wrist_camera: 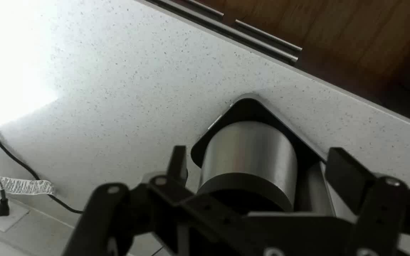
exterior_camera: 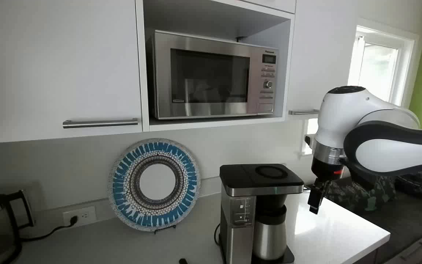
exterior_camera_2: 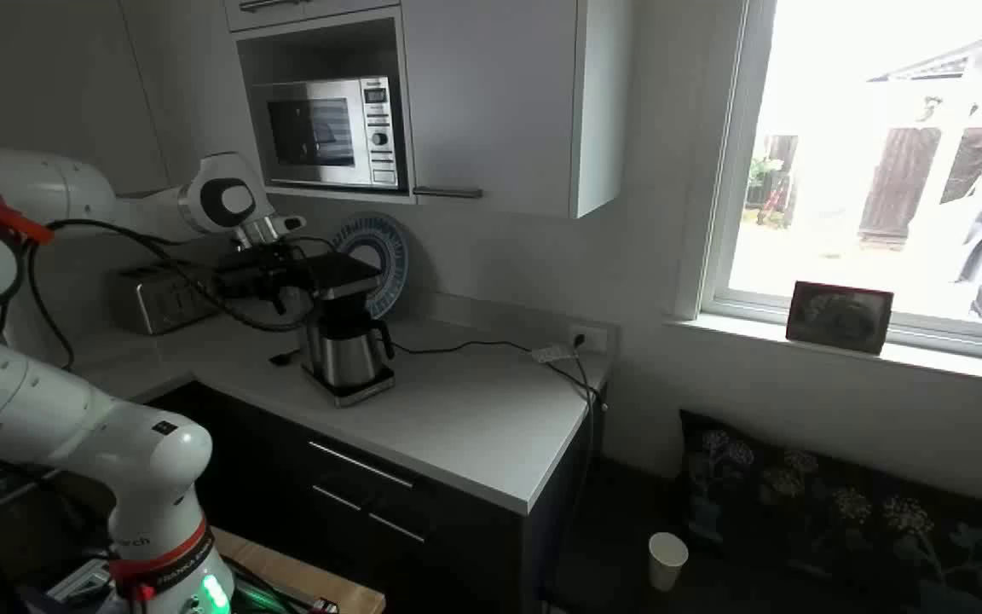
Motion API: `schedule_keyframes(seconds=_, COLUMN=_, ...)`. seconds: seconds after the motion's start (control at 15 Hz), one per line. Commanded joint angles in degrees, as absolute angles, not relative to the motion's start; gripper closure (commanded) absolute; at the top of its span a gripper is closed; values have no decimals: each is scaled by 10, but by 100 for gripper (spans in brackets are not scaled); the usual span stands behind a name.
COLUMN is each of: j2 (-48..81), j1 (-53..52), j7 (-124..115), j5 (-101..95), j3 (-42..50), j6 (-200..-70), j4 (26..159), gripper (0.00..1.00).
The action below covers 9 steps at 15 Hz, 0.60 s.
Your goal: Press the bottom right rectangular button on the coffee maker
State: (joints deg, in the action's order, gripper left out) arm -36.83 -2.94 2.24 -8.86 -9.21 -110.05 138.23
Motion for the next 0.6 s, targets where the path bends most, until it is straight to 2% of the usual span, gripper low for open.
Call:
schedule_keyframes(seconds=0.0, j2=-367, j1=-41, j7=17, j5=-95, j3=-83, j6=-1099, j4=1381, gripper=0)
schedule_keyframes(seconds=0.53, j2=-338, j1=-16, j7=2, j5=-105, j3=-67, j6=-1079, j4=1374, gripper=0)
